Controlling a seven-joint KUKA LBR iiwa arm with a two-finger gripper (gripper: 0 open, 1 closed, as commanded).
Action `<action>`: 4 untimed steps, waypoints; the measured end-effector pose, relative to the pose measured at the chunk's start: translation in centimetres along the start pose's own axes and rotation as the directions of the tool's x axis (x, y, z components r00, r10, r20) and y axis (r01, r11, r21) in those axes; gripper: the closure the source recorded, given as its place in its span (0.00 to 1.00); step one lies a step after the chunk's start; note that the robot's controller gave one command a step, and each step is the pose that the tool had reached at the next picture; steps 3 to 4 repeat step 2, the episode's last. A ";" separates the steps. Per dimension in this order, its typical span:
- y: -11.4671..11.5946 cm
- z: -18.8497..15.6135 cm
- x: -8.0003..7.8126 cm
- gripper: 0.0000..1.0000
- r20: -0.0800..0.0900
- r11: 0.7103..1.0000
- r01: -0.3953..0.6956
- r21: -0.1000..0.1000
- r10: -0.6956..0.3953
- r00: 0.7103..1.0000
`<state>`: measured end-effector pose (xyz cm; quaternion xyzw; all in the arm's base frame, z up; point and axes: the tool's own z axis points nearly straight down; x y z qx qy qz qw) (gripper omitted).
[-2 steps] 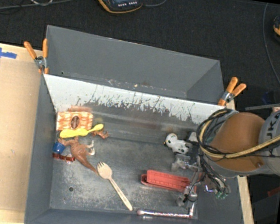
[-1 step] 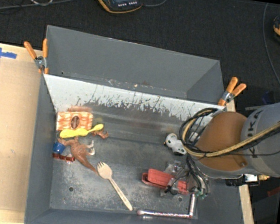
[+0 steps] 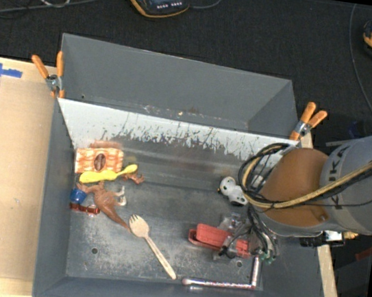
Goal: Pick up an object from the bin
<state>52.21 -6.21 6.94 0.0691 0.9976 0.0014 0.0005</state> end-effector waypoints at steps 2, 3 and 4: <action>0.5 -13.7 0.2 1.00 -0.011 0.999 0.042 0.000 -0.042 0.999; 0.5 -13.7 0.2 1.00 -0.011 0.999 0.042 0.000 -0.042 0.999; 0.5 -13.7 0.2 1.00 -0.011 0.999 0.042 0.000 -0.042 0.999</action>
Offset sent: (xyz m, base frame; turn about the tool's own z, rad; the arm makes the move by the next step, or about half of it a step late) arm 0.0048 0.0049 0.1884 -0.0127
